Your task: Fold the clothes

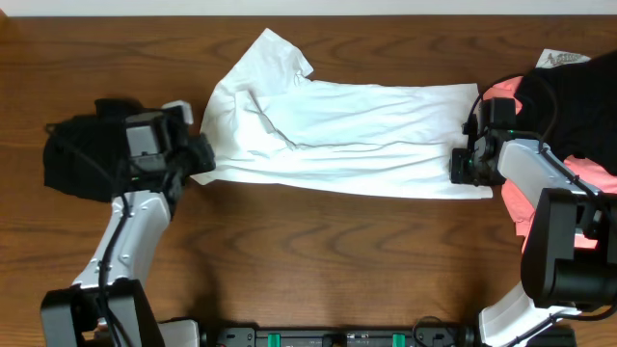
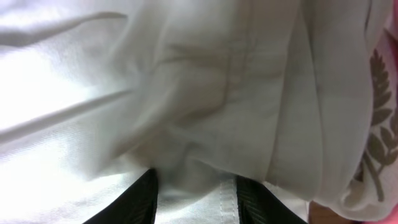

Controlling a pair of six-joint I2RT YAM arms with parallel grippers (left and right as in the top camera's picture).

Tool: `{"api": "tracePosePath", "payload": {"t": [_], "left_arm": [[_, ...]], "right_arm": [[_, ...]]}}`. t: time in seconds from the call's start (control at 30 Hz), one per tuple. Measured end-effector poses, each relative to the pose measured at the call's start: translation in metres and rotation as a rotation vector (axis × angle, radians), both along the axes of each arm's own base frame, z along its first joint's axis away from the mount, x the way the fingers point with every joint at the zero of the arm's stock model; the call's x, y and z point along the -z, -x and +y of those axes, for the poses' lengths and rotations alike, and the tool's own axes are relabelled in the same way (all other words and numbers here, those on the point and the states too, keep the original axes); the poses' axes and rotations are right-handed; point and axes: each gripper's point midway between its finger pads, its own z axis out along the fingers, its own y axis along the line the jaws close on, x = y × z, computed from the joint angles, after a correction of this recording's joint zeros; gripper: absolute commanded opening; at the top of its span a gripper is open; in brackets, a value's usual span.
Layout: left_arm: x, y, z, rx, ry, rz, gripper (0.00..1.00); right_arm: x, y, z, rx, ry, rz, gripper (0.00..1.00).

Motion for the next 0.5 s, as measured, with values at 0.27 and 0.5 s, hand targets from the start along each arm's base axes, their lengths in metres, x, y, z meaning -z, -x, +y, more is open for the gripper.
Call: {"api": "tracePosePath", "payload": {"t": [0.27,0.5], "left_arm": [[0.031,0.003,-0.026,0.089,-0.031,0.071,0.06],[0.071,0.011,-0.025,0.094,-0.037,0.181,0.06]], "right_arm": [[0.0,-0.004,0.001,-0.002,-0.008,-0.015,0.41],[0.0,-0.004,0.002,-0.003,-0.009,-0.016,0.41]]}}
